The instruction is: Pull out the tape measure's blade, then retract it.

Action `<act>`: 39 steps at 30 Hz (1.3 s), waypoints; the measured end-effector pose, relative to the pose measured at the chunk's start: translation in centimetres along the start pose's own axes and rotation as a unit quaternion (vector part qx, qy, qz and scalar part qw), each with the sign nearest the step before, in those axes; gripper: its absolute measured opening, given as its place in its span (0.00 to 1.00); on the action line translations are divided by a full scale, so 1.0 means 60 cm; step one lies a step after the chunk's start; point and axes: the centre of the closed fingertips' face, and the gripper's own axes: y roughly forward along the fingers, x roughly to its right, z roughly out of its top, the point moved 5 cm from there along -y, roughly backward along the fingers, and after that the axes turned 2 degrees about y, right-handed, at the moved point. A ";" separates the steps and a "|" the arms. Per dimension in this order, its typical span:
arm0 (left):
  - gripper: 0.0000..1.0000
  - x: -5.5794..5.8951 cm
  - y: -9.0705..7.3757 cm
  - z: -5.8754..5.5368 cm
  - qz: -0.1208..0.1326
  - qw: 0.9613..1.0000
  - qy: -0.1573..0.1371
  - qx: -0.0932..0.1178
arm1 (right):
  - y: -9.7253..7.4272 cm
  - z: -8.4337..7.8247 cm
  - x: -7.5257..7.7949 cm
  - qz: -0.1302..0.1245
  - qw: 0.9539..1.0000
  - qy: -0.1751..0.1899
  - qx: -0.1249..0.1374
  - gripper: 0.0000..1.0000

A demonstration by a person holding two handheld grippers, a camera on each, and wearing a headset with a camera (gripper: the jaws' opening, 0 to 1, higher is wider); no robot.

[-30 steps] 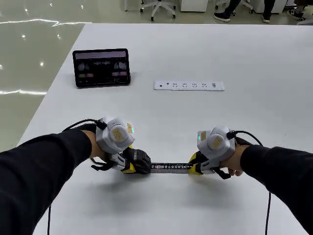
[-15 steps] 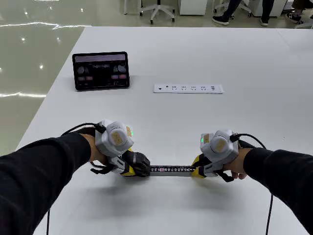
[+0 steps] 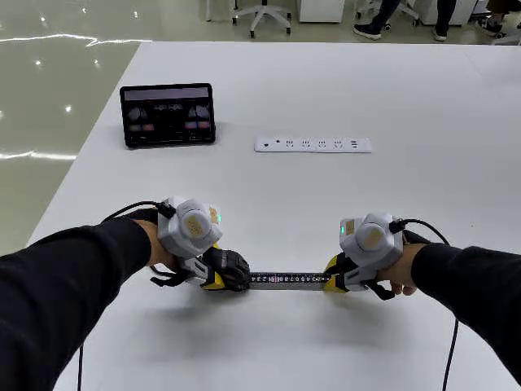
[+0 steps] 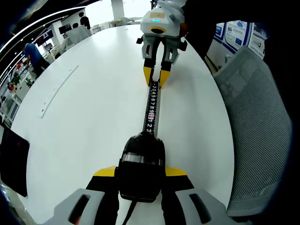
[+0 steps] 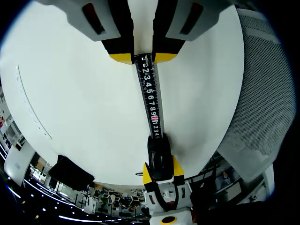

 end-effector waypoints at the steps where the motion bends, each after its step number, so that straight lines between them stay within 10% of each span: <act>1: 0.31 0.000 0.000 0.000 0.000 1.000 0.000 0.000 | 0.000 -0.001 0.000 0.000 1.000 0.000 0.000 0.09; 39: 0.31 0.002 0.001 0.001 0.002 1.000 -0.004 0.002 | -0.022 -0.033 0.008 -0.004 1.000 0.007 -0.010 0.09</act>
